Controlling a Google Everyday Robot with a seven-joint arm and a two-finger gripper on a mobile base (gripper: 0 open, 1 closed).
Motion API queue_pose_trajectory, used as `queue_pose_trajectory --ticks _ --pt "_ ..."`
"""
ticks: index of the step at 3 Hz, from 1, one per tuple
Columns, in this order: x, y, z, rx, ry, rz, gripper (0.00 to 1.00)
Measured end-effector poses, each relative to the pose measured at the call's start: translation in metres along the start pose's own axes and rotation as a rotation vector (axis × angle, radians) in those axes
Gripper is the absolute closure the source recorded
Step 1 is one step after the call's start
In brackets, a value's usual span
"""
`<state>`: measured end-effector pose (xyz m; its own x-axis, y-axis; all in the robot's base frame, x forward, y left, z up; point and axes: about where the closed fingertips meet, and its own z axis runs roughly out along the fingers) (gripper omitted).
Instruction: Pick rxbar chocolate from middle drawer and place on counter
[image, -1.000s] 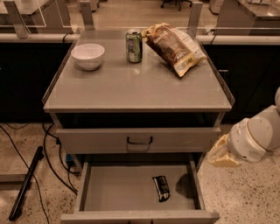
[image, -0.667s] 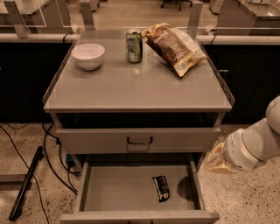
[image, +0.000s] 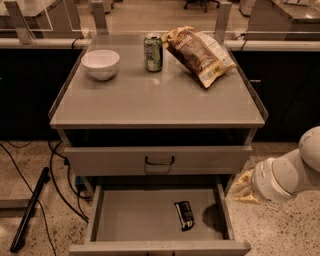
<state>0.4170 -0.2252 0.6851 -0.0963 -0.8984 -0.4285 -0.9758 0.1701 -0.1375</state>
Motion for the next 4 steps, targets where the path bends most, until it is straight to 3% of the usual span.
queue_pose_trajectory --ticks 1,2,3,4 --pt "0.015 0.000 0.022 0.020 0.007 -0.018 1.00" --pt "0.036 0.001 0.077 0.050 -0.014 -0.084 1.00" --pt "0.043 0.001 0.114 0.055 -0.038 -0.131 1.00" --pt "0.043 -0.004 0.167 0.026 -0.075 -0.172 1.00"
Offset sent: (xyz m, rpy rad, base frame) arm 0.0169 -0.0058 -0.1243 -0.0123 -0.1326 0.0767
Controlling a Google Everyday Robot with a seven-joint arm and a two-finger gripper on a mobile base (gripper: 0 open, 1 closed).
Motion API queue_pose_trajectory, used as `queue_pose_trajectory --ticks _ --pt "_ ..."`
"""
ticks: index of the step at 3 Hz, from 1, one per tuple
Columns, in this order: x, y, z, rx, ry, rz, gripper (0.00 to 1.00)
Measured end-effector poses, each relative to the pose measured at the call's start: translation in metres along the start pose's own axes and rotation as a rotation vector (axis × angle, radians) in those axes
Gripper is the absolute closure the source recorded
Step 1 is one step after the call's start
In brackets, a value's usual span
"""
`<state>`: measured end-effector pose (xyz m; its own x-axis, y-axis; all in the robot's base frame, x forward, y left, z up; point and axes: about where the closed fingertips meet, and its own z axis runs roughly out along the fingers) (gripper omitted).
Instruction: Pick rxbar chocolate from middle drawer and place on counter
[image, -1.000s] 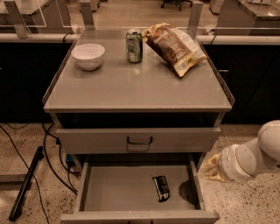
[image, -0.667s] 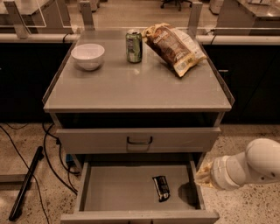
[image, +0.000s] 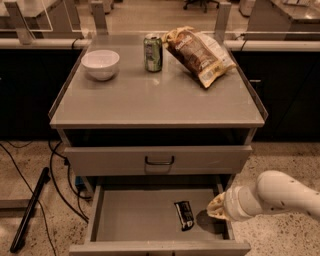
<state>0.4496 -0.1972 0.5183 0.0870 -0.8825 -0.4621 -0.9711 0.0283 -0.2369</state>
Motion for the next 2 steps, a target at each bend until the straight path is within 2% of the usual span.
queue_pose_trajectory --ticks 2 --pt "-0.010 0.005 0.072 -0.065 -0.078 -0.032 1.00"
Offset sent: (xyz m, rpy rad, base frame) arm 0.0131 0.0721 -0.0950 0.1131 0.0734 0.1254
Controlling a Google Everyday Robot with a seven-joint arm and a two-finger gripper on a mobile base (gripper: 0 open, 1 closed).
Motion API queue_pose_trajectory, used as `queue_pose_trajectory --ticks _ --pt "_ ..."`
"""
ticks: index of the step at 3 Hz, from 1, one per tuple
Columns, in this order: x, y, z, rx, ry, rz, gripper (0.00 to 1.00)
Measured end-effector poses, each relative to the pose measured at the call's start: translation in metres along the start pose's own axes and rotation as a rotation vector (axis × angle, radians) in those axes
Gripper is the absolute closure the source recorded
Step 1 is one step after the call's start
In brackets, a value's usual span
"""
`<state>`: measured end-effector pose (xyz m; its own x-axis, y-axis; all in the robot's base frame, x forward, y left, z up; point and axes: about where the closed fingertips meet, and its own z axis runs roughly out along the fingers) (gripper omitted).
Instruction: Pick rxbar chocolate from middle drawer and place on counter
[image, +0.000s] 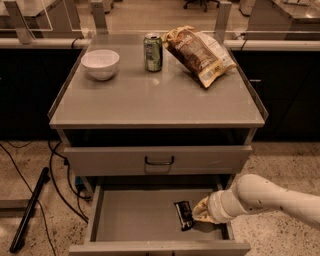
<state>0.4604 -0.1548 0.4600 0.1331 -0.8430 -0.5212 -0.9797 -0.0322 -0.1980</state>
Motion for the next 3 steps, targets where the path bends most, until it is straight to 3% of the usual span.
queue_pose_trajectory --ticks 1,2,3 --pt "-0.011 0.018 0.038 -0.044 -0.038 -0.008 1.00" --pt "-0.007 0.019 0.040 -0.038 -0.032 -0.007 1.00" --pt "0.000 0.010 0.054 0.009 -0.005 -0.037 1.00"
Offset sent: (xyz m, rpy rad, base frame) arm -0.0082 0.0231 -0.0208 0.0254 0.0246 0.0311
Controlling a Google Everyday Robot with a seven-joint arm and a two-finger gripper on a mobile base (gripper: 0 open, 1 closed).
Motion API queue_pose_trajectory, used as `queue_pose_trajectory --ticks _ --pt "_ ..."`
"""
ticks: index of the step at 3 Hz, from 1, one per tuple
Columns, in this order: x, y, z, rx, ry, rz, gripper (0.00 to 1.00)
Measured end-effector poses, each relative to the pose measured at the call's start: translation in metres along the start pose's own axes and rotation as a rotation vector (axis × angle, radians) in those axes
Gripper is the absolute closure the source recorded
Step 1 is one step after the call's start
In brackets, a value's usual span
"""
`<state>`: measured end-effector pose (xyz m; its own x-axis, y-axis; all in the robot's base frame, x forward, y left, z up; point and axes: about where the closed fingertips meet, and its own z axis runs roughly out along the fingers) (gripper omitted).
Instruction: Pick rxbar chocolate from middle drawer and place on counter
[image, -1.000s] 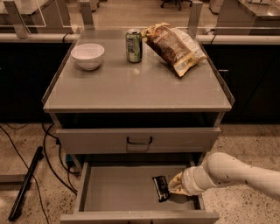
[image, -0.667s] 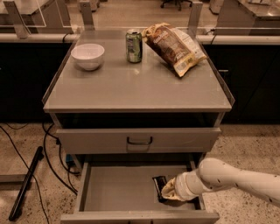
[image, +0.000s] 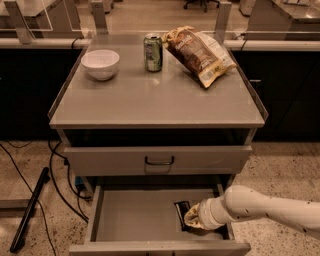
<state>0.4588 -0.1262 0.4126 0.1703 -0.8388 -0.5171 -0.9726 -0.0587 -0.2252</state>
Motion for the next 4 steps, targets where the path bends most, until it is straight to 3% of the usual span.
queue_pose_trajectory --ticks 1,3,4 --pt "0.010 -0.019 0.027 0.045 0.011 -0.028 1.00" --pt "0.027 -0.017 0.038 0.044 0.021 0.000 1.00" --pt "0.035 -0.017 0.048 0.034 0.038 0.006 0.74"
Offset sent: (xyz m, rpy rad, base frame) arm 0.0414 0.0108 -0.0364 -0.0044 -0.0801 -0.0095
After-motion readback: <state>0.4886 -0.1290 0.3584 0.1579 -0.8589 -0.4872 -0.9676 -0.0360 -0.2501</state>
